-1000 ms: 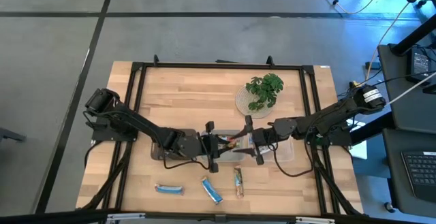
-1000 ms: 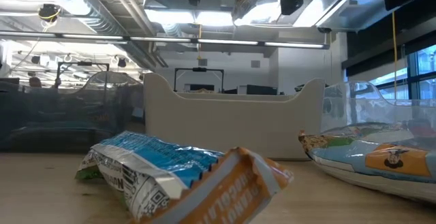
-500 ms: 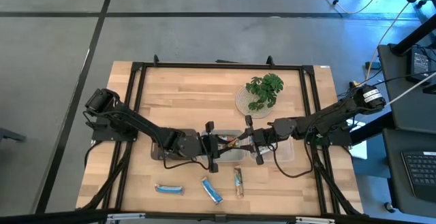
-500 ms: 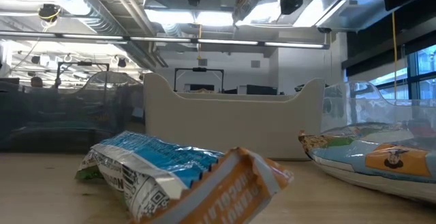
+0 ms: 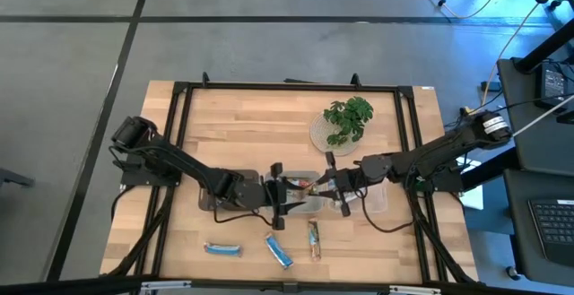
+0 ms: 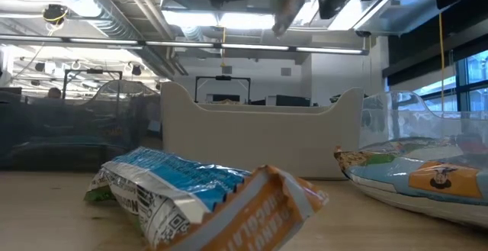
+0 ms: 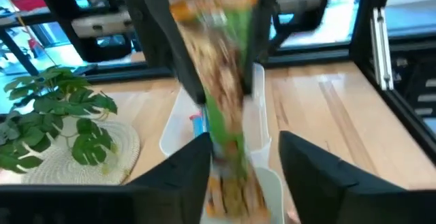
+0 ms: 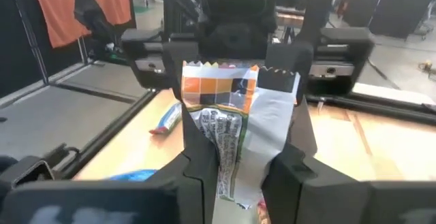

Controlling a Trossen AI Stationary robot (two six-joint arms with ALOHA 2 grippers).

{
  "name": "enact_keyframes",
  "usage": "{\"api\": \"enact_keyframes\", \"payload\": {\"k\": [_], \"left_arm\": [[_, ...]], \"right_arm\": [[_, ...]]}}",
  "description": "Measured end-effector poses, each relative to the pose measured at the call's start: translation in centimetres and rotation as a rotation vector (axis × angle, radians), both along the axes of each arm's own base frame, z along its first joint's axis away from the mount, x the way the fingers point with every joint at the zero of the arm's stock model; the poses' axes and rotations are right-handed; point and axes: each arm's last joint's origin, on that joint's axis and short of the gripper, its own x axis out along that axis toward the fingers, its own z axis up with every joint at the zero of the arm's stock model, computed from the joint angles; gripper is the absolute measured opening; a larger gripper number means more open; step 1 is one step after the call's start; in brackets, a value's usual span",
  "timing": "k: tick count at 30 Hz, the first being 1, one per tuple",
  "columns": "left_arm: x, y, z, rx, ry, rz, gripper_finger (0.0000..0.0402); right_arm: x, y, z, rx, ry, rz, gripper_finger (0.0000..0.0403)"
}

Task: Pick and place Granola Bars by type
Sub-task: Put the orange granola bar into the transparent bin

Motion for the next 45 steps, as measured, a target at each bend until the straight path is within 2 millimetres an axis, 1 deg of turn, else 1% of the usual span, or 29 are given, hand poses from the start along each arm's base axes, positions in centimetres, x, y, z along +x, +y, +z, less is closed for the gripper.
{"api": "enact_keyframes", "payload": {"k": [4,8,11,13,18,20,22,26,29,33,36,40,45], "left_arm": [[-0.8,-0.1,-0.1,0.026,0.084,-0.016,0.0203],[-2.0,-0.8,-0.3,0.011,0.168,-0.03,0.0219],[-2.6,-1.6,-0.6,-0.026,0.201,-0.042,0.0221],[-2.9,-2.3,-0.6,-0.06,0.213,-0.079,0.0221],[-3.7,-3.9,-0.9,-0.147,0.281,-0.28,0.0216],[-4.0,-4.3,-1.1,-0.191,0.32,-0.318,0.0214],[-4.5,-4.6,-1.5,-0.205,0.376,-0.311,0.0212],[-5.4,-4.6,-2.2,-0.211,0.481,-0.236,0.0206],[-5.8,-4.5,-1.9,-0.241,0.58,-0.171,0.02],[-6.5,-4.6,-1.1,-0.315,0.71,-0.08,0.0191],[-7.1,-5.0,-0.9,-0.373,0.758,-0.04,0.0183],[-8.3,-6.5,-1.2,-0.454,0.796,-0.005,0.0171],[-9.4,-8.4,-2.0,-0.487,0.831,0.011,0.0153]], "right_arm": [[-1.2,-0.4,0.7,0.044,0.082,-0.011,0.0093],[-3.0,-1.0,0.5,0.095,0.252,-0.042,0.0093],[-4.5,-1.4,0.3,0.152,0.387,-0.082,0.0094],[-5.4,-1.7,0.1,0.194,0.464,-0.114,0.0094],[-6.9,-2.2,-0.4,0.275,0.618,-0.193,0.0094],[-7.5,-2.3,-0.9,0.286,0.695,-0.229,0.0094],[-7.9,-2.5,-1.4,0.287,0.761,-0.259,0.0094],[-8.8,-2.8,-2.2,0.295,0.886,-0.331,0.0094],[-9.0,-2.8,-2.4,0.311,0.919,-0.36,0.0094],[-8.8,-2.8,-2.4,0.316,0.907,-0.356,0.0094],[-8.8,-2.8,-2.4,0.315,0.905,-0.354,0.0094],[-8.8,-2.8,-2.4,0.313,0.904,-0.353,0.0094],[-8.8,-2.8,-2.3,0.272,0.89,-0.322,0.0094]]}}
